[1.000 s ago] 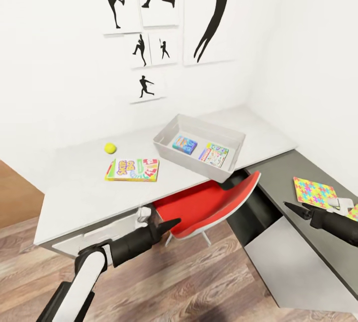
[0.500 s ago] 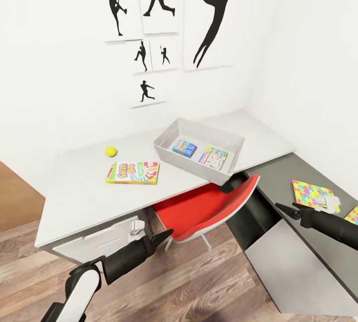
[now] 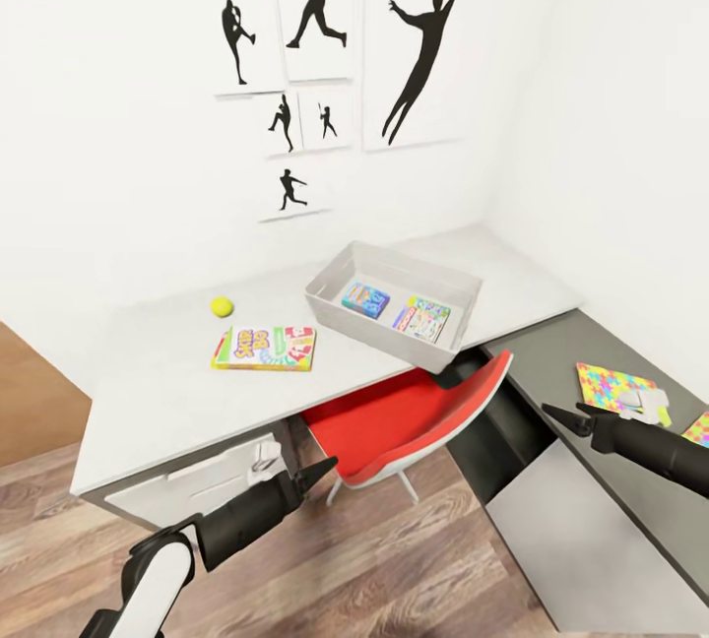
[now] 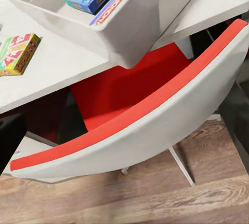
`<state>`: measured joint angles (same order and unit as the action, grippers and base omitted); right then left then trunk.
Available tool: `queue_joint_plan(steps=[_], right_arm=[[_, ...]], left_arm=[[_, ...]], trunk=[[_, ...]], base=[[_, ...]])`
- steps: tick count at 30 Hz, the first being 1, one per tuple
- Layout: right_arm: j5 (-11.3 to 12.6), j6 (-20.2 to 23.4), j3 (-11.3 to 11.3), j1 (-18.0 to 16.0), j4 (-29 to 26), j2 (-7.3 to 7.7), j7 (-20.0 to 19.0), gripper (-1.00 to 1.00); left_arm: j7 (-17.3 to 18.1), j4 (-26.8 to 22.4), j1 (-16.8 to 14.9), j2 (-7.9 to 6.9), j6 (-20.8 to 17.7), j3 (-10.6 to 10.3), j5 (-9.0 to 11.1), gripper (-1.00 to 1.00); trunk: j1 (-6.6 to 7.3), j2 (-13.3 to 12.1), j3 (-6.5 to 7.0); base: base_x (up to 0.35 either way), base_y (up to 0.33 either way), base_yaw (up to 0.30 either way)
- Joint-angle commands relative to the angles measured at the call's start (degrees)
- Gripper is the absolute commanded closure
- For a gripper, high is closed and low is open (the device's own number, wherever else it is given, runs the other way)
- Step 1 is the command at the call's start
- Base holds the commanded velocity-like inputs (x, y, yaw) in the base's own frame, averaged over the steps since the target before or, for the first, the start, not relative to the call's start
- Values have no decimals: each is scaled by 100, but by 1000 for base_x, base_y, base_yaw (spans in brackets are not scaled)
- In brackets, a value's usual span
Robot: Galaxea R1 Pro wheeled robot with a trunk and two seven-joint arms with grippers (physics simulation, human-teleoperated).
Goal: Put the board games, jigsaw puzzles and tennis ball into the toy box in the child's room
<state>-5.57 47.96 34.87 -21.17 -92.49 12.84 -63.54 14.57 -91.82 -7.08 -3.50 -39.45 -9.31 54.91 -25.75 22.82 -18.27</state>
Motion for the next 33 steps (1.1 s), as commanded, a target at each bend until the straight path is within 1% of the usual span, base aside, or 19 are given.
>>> queue_joint_plan(steps=[1, 33], right_arm=[[-59, 30, 6, -7, -6, -1, -59, -100], [-59, 21, -6, -1, -6, -1, -56, -100]], left_arm=[[1, -2, 1, -4, -17, 3, 12, -100], [-34, 20, 22, -10, 16, 13, -18, -100]], trunk=[[-4, 10, 0], [-4, 10, 305]], base=[[0, 0, 0], [0, 0, 0]])
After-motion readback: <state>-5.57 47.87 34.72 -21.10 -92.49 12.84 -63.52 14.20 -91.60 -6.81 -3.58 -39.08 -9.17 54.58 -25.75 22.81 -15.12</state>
